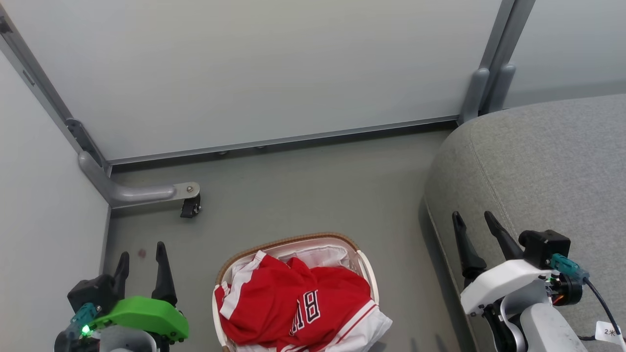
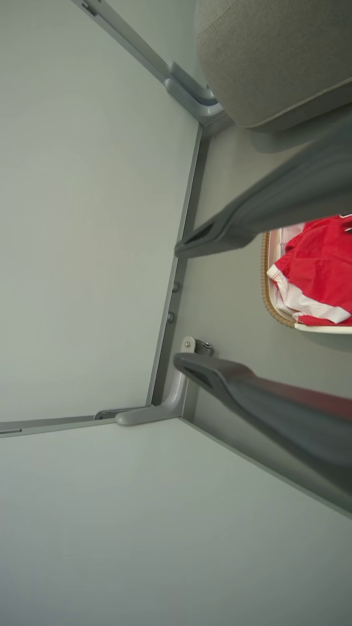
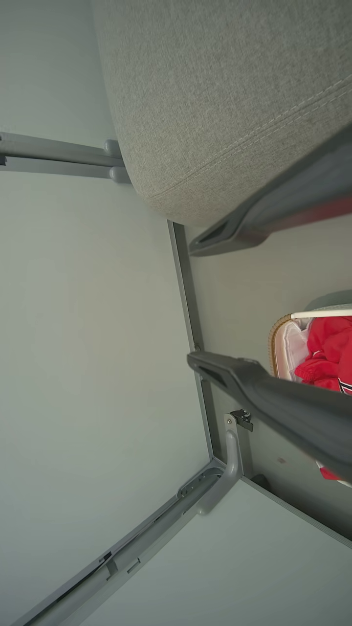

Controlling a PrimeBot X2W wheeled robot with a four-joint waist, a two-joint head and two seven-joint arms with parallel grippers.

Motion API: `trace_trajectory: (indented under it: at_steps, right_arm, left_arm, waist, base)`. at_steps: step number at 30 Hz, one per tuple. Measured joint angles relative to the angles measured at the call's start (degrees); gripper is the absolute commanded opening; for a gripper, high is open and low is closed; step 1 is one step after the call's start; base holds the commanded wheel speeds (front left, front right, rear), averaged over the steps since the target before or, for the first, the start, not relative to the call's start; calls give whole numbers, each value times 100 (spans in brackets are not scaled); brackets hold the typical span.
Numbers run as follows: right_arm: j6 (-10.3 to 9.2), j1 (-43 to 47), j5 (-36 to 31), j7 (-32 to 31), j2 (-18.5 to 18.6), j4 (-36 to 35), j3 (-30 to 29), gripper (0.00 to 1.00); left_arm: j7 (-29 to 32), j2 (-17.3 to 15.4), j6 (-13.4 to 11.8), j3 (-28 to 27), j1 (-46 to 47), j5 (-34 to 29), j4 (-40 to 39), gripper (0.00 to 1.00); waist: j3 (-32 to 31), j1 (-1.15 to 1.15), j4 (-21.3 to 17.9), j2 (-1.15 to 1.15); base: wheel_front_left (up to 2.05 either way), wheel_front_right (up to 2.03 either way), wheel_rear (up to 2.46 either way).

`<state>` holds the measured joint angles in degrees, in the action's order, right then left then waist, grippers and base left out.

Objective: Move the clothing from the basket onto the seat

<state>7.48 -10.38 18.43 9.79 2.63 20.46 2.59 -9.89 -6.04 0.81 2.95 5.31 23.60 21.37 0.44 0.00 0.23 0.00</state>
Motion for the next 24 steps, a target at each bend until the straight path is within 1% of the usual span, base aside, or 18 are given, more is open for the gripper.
trace_trajectory:
  at_steps: [4,7,9,14,17,20,24]
  right_arm:
    - [0,3,-130,59,0,-1,13,100]
    - [0,30,-348,112,0,89,25,100]
    - [0,47,-427,144,1,235,37,100]
    - [1,42,-692,211,2,289,115,100]
    - [1,26,-837,237,2,268,144,100]
    - [1,-47,-960,283,5,202,161,100]
    - [1,-283,-1055,332,7,3,174,100]
  left_arm:
    - [-52,21,40,20,-17,-241,-3,100]
    - [-91,54,69,33,-117,-421,24,100]
    - [-136,90,130,59,-138,-583,103,100]
    - [-203,134,225,97,-147,-790,158,100]
    - [-236,168,255,109,-148,-933,219,100]
    - [-275,203,335,111,-134,-972,319,100]
    - [-314,232,447,167,133,-1118,383,100]
  waist:
    - [-12,0,-4,0]
    - [-35,0,-7,0]
    - [-48,0,-13,0]
    - [-6,0,-33,0]
    - [62,0,-55,0]
    - [178,0,-81,0]
    - [444,0,-117,0]
  base:
    - [0,0,0]
    - [0,0,0]
    - [0,0,0]
    - [0,0,0]
    - [0,0,0]
    - [0,0,0]
    - [0,0,0]
